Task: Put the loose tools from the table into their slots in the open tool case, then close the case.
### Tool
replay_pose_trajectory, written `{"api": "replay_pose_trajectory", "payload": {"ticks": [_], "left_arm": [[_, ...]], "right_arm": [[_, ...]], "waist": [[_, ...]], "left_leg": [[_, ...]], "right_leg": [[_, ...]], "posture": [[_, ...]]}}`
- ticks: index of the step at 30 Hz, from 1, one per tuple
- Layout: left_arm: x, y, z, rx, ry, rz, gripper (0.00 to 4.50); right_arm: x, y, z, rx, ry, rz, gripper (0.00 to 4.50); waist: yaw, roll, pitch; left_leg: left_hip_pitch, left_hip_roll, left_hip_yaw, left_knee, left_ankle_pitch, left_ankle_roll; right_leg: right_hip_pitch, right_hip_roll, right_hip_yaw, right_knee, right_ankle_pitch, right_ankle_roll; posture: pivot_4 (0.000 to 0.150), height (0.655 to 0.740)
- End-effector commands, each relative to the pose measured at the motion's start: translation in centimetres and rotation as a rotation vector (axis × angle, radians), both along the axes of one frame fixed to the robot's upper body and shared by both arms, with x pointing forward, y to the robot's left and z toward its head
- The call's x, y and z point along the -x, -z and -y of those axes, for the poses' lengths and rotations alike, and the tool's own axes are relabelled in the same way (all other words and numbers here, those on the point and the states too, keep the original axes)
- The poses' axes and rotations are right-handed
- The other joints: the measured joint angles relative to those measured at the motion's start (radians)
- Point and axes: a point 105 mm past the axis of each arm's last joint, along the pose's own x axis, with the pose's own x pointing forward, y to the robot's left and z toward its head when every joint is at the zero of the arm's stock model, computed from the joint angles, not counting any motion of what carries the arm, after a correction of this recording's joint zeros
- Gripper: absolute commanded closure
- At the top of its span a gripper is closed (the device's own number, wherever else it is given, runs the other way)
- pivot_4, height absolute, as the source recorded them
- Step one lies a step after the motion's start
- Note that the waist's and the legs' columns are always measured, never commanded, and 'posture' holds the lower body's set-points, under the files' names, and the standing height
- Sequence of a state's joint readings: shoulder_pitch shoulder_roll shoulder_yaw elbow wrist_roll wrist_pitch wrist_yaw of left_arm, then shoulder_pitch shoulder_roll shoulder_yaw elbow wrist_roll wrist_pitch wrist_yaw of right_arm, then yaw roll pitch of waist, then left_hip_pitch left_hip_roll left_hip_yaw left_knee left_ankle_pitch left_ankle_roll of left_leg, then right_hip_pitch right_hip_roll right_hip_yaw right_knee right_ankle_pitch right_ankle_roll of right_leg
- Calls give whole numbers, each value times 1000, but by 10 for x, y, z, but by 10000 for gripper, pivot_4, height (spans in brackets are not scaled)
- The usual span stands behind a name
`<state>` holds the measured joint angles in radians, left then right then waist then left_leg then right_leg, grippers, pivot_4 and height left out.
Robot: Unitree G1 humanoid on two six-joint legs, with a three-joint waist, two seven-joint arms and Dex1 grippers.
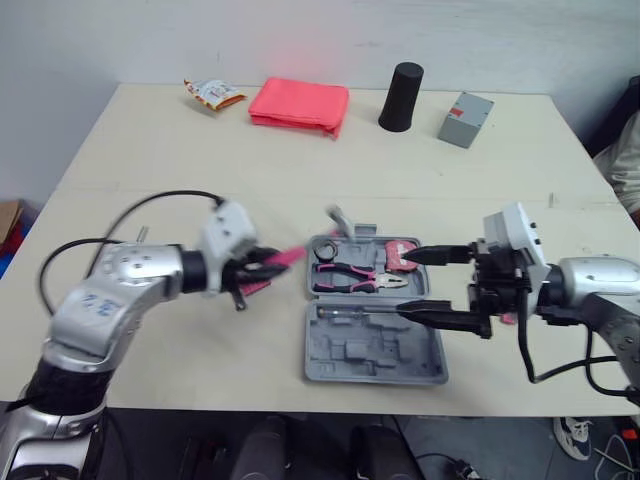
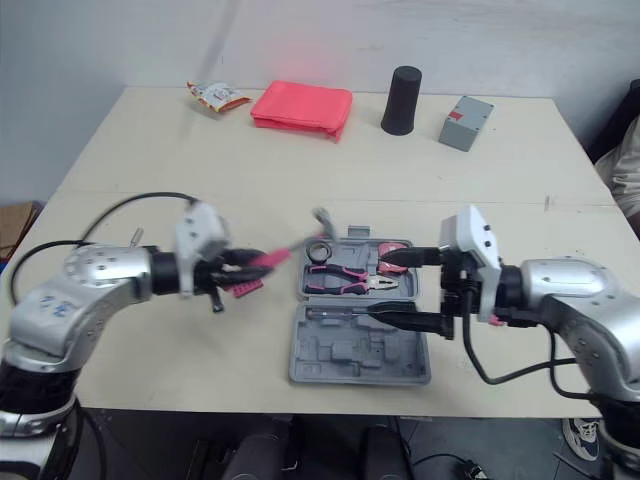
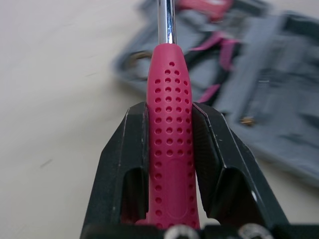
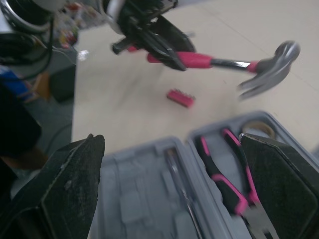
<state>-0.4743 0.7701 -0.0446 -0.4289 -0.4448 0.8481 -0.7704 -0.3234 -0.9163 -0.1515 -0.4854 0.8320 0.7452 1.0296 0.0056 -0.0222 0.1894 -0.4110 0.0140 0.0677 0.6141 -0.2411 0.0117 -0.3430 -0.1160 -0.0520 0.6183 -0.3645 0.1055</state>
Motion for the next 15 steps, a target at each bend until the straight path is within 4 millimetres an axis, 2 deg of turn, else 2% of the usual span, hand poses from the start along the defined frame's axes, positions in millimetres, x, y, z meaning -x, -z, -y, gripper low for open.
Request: {"api": "replay_pose_trajectory", "payload": {"ticks": [1,7,9,13,15], "left_arm": [[24,11,49,-122,324,-67,39175],[26,33,85,-236,408,-137,39175],[27,43,91,-278,426,-167,39175],[19,59,100,-331,373,-205,39175],[18,65,106,-347,367,-210,39175]], "right_arm": [[14,0,32,93,73,-17,0],[29,14,43,116,108,-97,0],[29,17,45,98,138,-109,0],[36,43,52,131,181,-163,0],[38,49,54,130,196,-171,0]], "waist": [[1,0,0],[-1,0,0],[0,-1,1],[11,-1,1],[19,-1,1]], "left_leg": [[-1,0,0,0,0,0],[-3,2,0,2,2,2],[-3,2,0,6,2,3],[-2,2,-3,8,2,6],[-1,2,-3,8,2,6]], "right_leg": [[0,1,0,-1,0,0],[0,5,-2,2,-1,1],[0,5,-2,2,-1,3],[1,4,0,4,0,5],[2,3,0,5,0,5]], "posture": [[1500,7355],[1500,7355],[1500,7355],[1500,7355],[1500,7355]]}}
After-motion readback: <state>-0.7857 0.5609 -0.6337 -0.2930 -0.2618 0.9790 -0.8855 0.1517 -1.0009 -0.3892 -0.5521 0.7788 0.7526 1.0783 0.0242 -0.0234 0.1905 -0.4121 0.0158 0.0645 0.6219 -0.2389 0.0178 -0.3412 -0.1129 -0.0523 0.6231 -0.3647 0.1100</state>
